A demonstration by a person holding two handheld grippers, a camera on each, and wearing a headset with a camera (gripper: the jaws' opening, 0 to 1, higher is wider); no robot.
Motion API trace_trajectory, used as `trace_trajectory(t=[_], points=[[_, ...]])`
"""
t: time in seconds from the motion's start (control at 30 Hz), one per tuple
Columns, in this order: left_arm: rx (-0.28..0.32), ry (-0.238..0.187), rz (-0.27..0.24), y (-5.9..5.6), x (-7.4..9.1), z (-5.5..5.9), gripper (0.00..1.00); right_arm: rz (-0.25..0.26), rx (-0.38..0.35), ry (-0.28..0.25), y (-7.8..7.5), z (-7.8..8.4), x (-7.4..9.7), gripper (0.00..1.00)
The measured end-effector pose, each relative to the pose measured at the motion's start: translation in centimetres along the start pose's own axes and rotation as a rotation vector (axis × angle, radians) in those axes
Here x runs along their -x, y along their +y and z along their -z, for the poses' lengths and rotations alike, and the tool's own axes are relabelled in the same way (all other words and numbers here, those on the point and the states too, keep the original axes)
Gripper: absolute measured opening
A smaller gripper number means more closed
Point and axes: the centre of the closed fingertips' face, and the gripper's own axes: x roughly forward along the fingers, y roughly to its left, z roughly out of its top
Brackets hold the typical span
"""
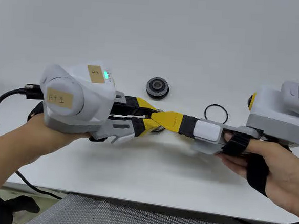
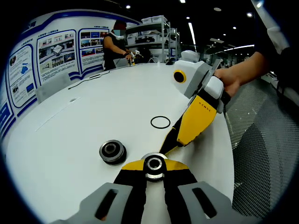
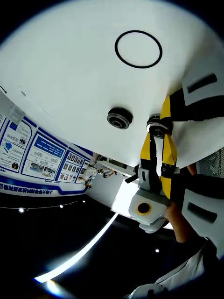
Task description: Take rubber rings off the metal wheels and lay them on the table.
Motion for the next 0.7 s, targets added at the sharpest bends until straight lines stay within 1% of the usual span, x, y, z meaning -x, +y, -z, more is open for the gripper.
trace_trajectory(t=[0.07,0.17,0.23,0.33,0.37,0.5,0.57,0.63,0.7], points=[[0.0,0.0,0.0,0.0,0.0,0.0,0.13,0.0,0.001,0.0,0.0,0.0,0.0,0.45],[-0.001,0.001,0.0,0.0,0.0,0.0,0.13,0.018,0.013,0.003,-0.3,0.0,-0.1,0.41],[-0.001,0.001,0.0,0.0,0.0,0.0,0.13,0.038,-0.004,-0.001,-0.9,-0.1,-0.1,0.36],[-0.001,0.0,-0.001,0.0,0.0,0.0,0.13,0.071,-0.005,0.001,-1.7,-0.1,-0.1,0.26],[-0.001,0.0,-0.002,0.0,0.0,0.0,0.13,0.084,-0.019,-0.001,-2.0,-0.1,-0.1,0.23],[-0.002,0.0,-0.001,-0.1,0.0,0.0,0.13,0.097,-0.037,0.003,-2.5,-0.3,0.0,0.13],[-0.002,0.0,-0.002,-0.1,0.0,0.0,0.13,0.111,-0.049,0.01,-2.8,-0.3,0.0,0.11],[-0.002,0.0,-0.002,-0.1,0.0,0.0,0.13,0.119,-0.031,0.016,-2.9,-0.2,0.0,0.08],[-0.004,0.002,-0.002,-0.1,0.0,0.0,0.13,0.128,-0.029,0.017,-3.0,-0.2,0.0,0.06]])
